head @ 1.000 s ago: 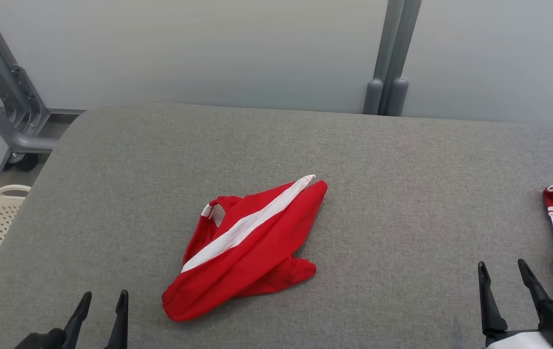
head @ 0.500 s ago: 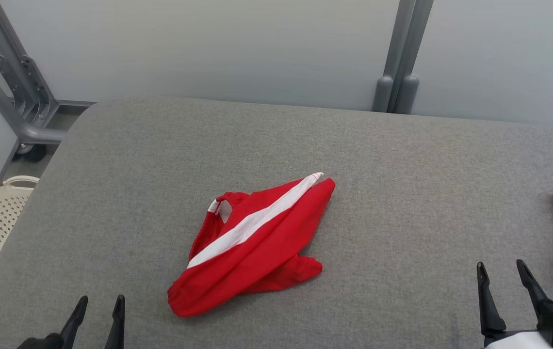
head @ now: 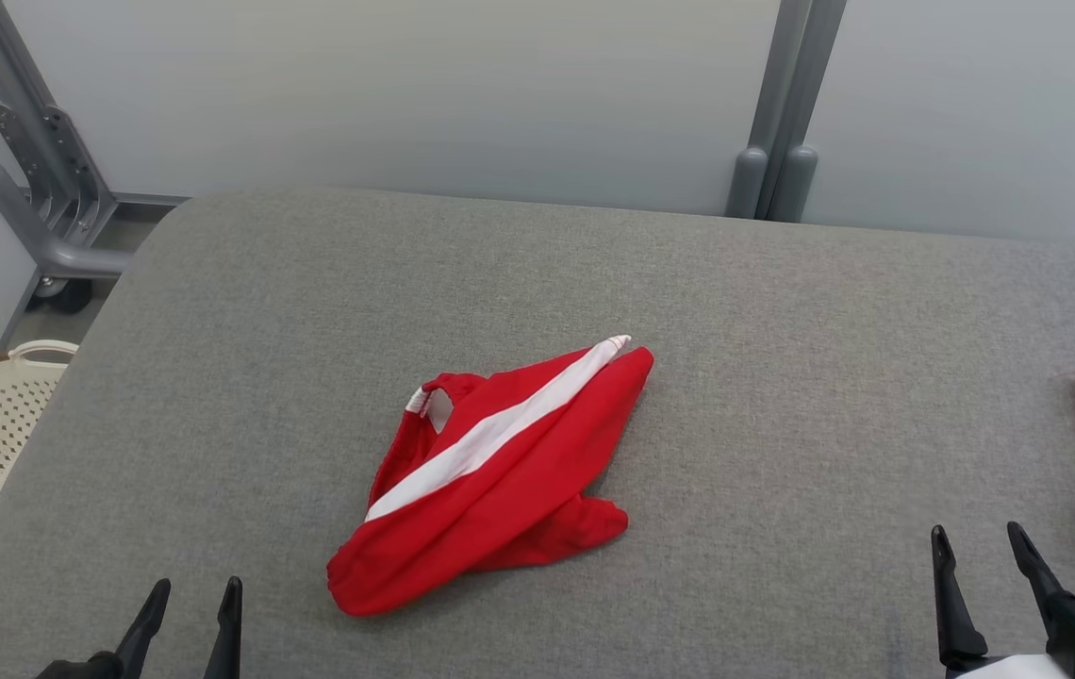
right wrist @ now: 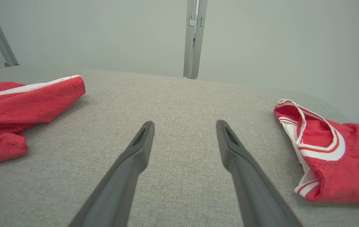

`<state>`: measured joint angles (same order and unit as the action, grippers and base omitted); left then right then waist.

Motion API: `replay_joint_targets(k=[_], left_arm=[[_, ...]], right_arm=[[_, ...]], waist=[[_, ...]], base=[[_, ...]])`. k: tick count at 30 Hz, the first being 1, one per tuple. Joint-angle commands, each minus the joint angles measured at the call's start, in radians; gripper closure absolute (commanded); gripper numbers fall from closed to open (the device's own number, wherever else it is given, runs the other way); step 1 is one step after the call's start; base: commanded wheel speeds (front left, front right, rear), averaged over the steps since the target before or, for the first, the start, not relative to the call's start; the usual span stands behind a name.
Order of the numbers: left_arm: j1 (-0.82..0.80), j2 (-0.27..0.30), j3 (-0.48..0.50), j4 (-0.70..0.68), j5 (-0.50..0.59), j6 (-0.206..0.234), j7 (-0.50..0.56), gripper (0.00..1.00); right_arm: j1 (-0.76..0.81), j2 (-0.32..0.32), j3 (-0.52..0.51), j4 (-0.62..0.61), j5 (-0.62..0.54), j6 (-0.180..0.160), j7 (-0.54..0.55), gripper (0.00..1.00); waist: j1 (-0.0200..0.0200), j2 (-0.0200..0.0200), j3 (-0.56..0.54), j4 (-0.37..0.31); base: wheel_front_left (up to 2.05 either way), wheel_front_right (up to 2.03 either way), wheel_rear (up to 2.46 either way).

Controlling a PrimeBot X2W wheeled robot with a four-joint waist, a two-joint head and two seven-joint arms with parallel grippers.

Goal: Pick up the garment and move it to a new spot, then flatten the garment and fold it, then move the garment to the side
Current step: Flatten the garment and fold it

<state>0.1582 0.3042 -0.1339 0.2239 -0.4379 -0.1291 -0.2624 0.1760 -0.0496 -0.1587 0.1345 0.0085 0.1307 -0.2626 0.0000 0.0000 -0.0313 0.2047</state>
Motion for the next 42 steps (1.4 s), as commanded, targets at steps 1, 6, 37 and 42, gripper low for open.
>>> replay_joint_targets(k=[1, 6, 37, 42], left_arm=[[0.012, 0.003, 0.005, -0.004, -0.001, -0.003, -0.003, 0.00], [0.011, -0.001, 0.009, -0.004, -0.004, -0.002, -0.003, 0.00], [0.029, -0.022, 0.047, -0.021, -0.009, -0.001, -0.003, 0.00], [0.019, -0.023, 0.054, -0.018, -0.013, -0.001, -0.003, 0.00]], right_arm=[[0.007, -0.002, -0.008, 0.006, 0.011, 0.000, -0.003, 0.00], [0.014, -0.002, -0.008, 0.013, 0.016, 0.000, -0.003, 0.00], [0.002, -0.002, 0.020, 0.009, 0.013, 0.000, -0.003, 0.00], [0.009, -0.002, 0.014, 0.006, 0.008, 0.000, -0.003, 0.00]], waist=[[0.0000, 0.0000, 0.000, -0.001], [0.0000, 0.0000, 0.001, -0.008], [0.0000, 0.0000, -0.010, -0.139], [0.0000, 0.0000, -0.008, -0.185]], base=[[0.00, 0.00, 0.00], [0.00, 0.00, 0.00], [0.00, 0.00, 0.00], [0.00, 0.00, 0.00]])
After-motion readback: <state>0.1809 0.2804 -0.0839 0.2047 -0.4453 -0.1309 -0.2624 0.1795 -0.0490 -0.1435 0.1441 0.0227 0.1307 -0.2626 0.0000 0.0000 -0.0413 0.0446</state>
